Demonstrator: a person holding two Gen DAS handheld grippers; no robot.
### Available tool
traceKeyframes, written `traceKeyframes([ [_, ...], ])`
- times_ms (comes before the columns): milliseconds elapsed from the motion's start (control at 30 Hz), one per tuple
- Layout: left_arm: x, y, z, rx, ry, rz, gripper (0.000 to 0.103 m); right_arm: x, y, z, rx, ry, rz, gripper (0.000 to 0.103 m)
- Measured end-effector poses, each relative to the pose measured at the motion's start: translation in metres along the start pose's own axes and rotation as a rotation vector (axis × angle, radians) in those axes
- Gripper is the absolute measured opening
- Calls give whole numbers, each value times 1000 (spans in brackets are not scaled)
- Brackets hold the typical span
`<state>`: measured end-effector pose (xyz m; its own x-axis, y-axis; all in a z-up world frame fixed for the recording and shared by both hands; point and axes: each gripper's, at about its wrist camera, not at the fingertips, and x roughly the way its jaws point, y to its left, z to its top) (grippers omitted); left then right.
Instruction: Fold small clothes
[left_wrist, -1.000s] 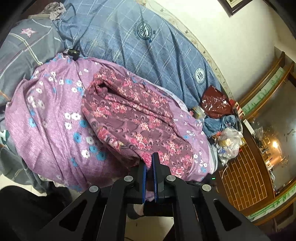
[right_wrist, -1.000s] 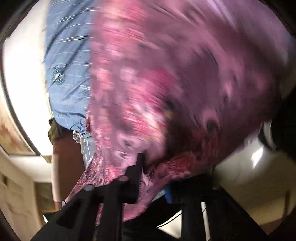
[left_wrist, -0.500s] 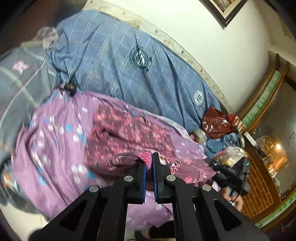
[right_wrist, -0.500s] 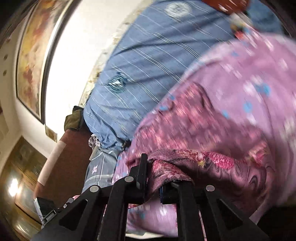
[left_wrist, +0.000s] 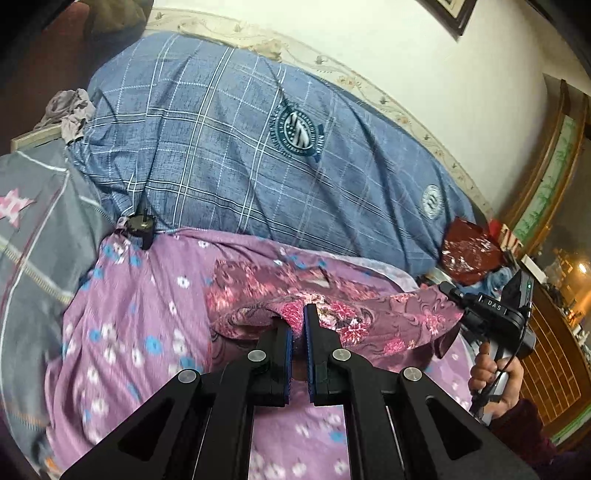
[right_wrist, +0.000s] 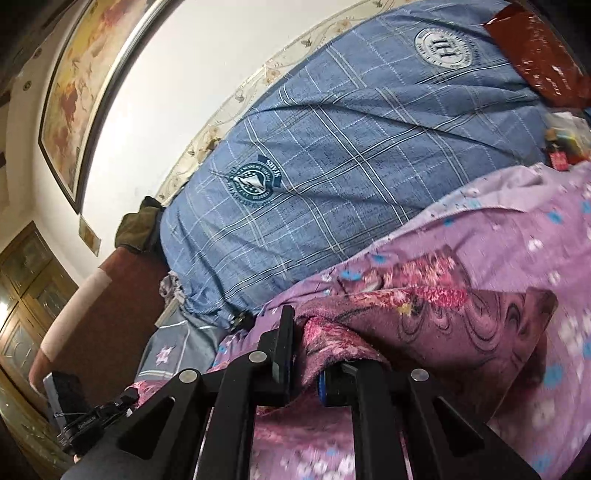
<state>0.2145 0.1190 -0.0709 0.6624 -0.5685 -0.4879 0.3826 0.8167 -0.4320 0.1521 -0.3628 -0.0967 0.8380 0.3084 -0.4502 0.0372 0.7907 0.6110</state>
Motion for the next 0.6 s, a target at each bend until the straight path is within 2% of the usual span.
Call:
traceKeyframes([
  [200, 93, 33, 30, -48, 17, 79, 4, 76, -19, 31, -18, 25, -43, 9],
  [400, 207, 76, 46, -139, 70, 170, 5, 164, -57, 39, 23, 93, -108, 9],
  [500, 260, 98, 47, -191, 86, 222, 8, 202, -83, 31, 79, 193, -157, 16],
  [533, 274, 105, 46, -204, 93, 242, 10, 213, -94, 27, 104, 229, -162, 22],
  [600, 295, 115, 44, -236, 110, 258, 17, 218, -112, 25, 153, 243, -142, 25],
])
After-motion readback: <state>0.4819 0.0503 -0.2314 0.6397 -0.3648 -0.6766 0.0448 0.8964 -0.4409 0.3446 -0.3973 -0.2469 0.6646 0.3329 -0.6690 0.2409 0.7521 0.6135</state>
